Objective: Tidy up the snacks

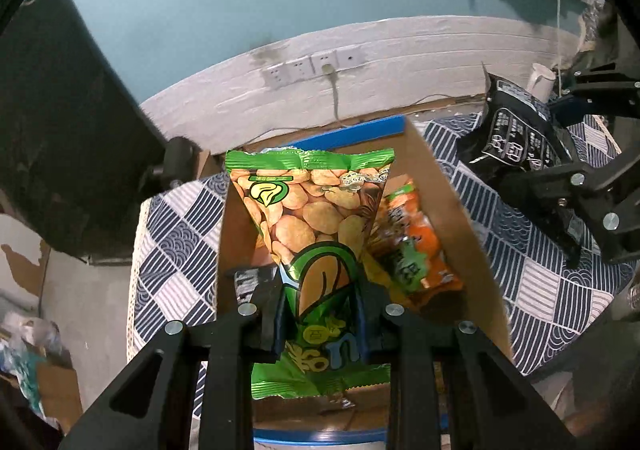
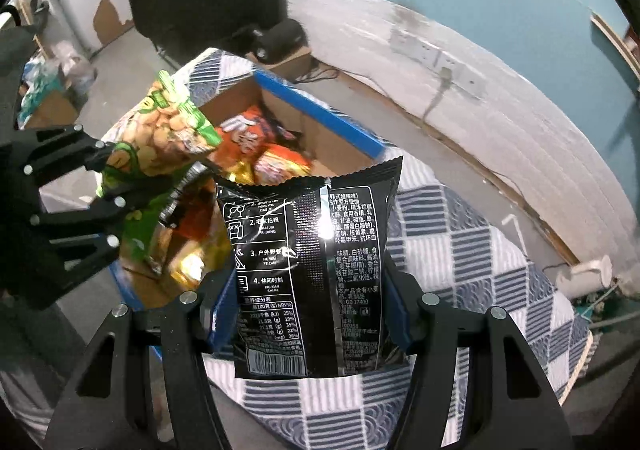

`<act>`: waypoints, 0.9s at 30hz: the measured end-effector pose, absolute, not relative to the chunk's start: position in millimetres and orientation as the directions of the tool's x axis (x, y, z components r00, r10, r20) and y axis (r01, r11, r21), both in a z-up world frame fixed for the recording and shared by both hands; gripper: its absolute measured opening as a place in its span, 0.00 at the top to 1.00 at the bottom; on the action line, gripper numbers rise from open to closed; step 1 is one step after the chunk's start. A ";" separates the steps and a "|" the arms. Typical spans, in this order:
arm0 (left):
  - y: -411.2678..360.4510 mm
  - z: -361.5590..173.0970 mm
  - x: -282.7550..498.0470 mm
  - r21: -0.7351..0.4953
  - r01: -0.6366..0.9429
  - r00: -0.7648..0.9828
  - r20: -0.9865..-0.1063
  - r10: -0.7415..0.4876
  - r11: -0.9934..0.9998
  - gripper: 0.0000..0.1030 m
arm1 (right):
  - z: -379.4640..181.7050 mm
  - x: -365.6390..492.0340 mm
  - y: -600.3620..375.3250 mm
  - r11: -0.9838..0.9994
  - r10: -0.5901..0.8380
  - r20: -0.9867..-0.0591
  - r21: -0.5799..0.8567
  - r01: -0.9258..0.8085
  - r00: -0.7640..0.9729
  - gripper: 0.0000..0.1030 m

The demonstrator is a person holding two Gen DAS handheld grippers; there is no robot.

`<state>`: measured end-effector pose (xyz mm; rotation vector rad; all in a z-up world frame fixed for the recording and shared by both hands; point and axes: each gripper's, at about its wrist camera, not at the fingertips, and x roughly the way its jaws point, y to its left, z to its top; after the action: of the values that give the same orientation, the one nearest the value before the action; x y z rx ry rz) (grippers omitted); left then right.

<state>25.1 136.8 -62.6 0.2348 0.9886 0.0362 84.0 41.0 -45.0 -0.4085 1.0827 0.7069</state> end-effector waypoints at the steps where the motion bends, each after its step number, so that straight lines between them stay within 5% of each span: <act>1: 141.9 -65.3 24.8 0.207 0.069 0.547 -0.826 0.136 0.976 0.74 | -46.1 84.7 46.3 0.714 0.320 -0.904 0.034 -0.699 0.283 0.40; 10: 166.4 -87.8 29.1 0.164 0.016 0.478 -0.867 0.137 0.986 0.72 | -62.3 92.0 93.3 0.707 0.325 -0.918 0.074 -0.704 0.229 0.40; 13: 172.9 -88.7 29.8 0.172 -0.007 0.478 -0.865 0.154 0.985 0.60 | -67.9 93.8 103.5 0.704 0.335 -0.919 0.096 -0.704 0.210 0.39; 15: 175.1 -85.9 28.1 0.195 -0.021 0.491 -0.853 0.180 0.981 0.41 | -70.6 94.1 107.3 0.701 0.335 -0.920 0.100 -0.706 0.202 0.37; 18: 177.9 -79.9 23.9 0.205 -0.029 0.510 -0.839 0.191 0.978 0.32 | -71.0 94.8 108.4 0.709 0.326 -0.920 0.086 -0.700 0.217 0.32; 27: 180.0 -61.5 11.0 0.206 -0.037 0.535 -0.822 0.193 0.978 0.27 | -52.8 84.4 90.9 0.711 0.295 -0.903 -0.010 -0.703 0.312 0.31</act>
<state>11.0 180.0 -61.5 0.1710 0.9981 0.1374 84.4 90.9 -52.8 -0.4473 1.0630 0.6885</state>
